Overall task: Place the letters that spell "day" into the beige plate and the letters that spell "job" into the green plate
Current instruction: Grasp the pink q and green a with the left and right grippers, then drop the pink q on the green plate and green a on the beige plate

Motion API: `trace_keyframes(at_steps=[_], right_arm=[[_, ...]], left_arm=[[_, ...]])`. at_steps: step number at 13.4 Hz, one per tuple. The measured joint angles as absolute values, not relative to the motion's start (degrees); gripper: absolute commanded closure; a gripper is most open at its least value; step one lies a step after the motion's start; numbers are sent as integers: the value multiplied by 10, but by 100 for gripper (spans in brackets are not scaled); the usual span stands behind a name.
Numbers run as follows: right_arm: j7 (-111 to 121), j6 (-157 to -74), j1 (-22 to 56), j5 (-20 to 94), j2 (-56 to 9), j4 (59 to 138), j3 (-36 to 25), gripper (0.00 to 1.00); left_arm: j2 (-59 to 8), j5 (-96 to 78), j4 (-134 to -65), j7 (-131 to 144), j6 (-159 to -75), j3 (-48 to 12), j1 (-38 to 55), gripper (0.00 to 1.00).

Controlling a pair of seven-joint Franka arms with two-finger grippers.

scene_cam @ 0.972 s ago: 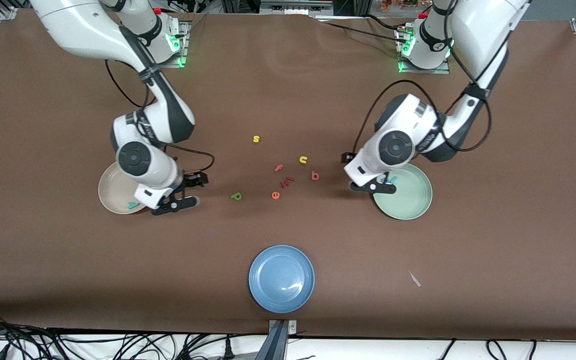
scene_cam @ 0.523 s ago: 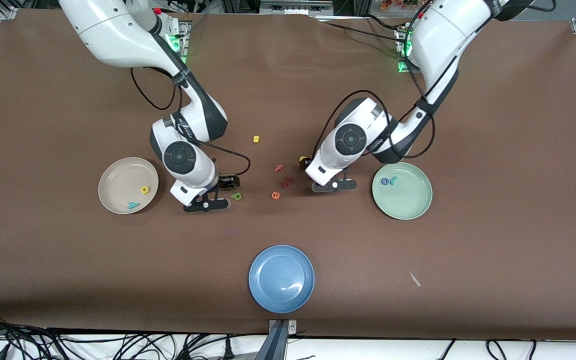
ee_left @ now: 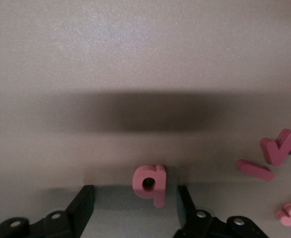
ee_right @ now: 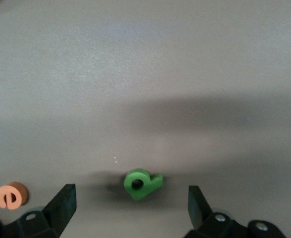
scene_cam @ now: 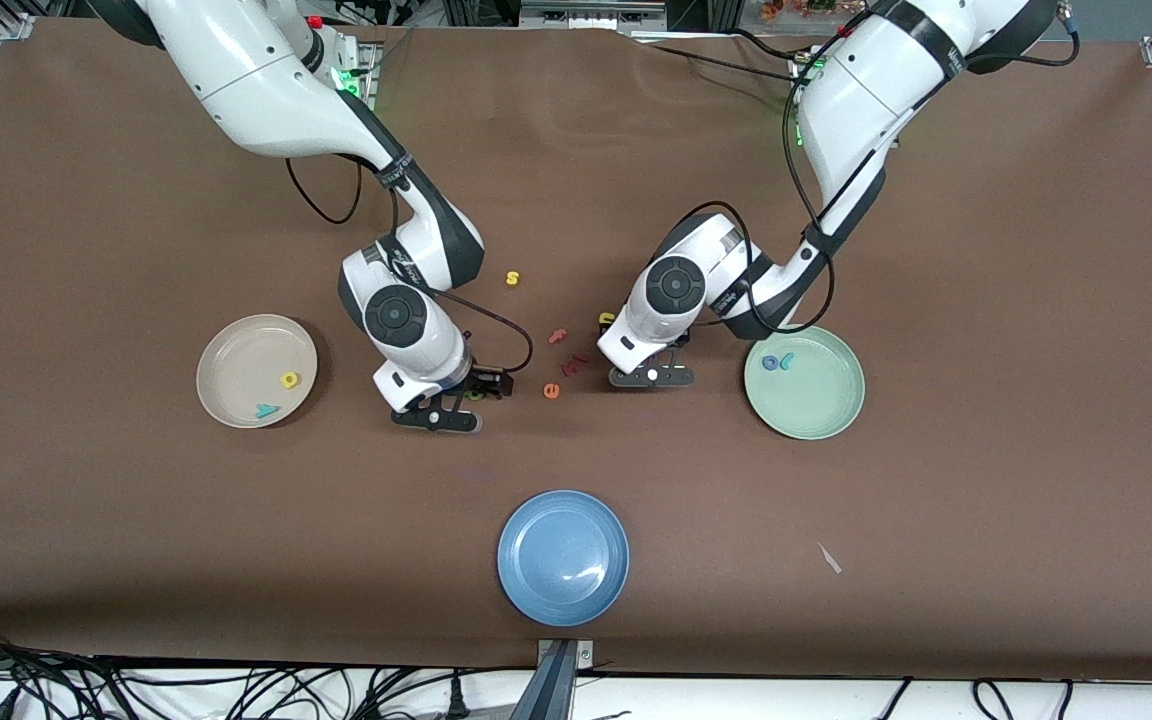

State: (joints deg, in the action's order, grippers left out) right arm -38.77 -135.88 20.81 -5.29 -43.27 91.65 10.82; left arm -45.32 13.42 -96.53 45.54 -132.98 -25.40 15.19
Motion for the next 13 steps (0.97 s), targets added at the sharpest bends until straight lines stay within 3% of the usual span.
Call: trace_keyframes(at_steps=[2,4,8,11,13], right_arm=[[-391,-1359,212,-53,-443,907,108,6],[-391,-1359,213,-53,-449,905,108,11],[-387,-1359,212,-53,-451,903,103,20],[-377,-1357,210,-53,-452,903,102,31],[-375,-1356,209,-53,-453,903,101,37]], left_arm=[[-453,135,-961,455,-1329,-254,152,83],[-453,135,-958,455,-1329,-254,152,100],[-451,135,-956,455,-1328,-252,152,100],[-448,135,-952,455,-1323,-250,149,100],[-435,135,-944,455,-1287,-250,144,100]])
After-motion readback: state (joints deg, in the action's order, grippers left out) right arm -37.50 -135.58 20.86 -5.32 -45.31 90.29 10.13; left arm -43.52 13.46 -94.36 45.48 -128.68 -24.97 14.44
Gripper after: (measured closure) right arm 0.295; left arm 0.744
